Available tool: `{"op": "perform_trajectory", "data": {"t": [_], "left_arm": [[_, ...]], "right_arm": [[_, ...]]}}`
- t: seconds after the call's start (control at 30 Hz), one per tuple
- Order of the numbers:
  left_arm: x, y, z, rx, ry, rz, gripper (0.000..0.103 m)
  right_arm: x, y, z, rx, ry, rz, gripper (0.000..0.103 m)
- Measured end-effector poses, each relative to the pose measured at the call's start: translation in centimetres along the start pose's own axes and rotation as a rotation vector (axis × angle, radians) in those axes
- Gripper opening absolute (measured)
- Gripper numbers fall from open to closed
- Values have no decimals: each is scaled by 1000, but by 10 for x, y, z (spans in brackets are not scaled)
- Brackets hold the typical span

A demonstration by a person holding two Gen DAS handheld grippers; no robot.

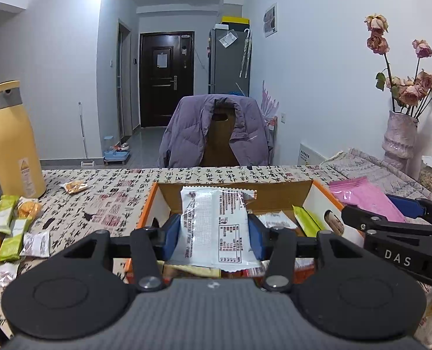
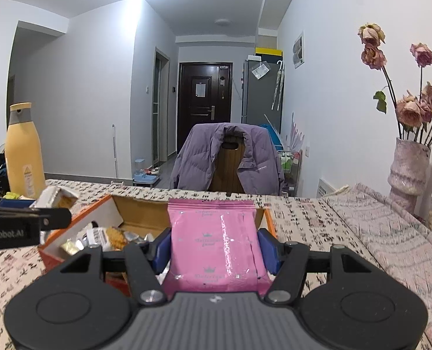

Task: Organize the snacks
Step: 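Carry the pink pack and white sachet over the cardboard box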

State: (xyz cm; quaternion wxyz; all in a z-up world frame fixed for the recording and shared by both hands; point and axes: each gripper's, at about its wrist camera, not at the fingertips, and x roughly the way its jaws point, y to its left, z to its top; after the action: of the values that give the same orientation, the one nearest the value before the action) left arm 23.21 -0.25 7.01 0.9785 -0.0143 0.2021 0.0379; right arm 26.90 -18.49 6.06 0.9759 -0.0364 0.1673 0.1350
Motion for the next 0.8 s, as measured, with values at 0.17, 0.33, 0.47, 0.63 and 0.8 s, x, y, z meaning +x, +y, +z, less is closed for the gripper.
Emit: {"op": "perform_trajectory", "data": {"t": [0.17, 0.33, 0.47, 0.63, 0.8], "left_arm": [[23, -2, 8, -6, 9, 2, 50], [49, 3, 12, -29, 33, 5, 50], [68, 7, 12, -39, 44, 12, 50], [82, 17, 0, -76, 32, 32, 49], [92, 23, -8, -68, 59, 14, 49]], "right_arm": [[23, 3, 7, 4, 8, 1, 61], [47, 5, 7, 13, 29, -1, 61], [65, 5, 5, 24, 42, -11, 61], [72, 2, -10, 47, 5, -20, 61], [83, 4, -19, 32, 39, 2, 61]]}}
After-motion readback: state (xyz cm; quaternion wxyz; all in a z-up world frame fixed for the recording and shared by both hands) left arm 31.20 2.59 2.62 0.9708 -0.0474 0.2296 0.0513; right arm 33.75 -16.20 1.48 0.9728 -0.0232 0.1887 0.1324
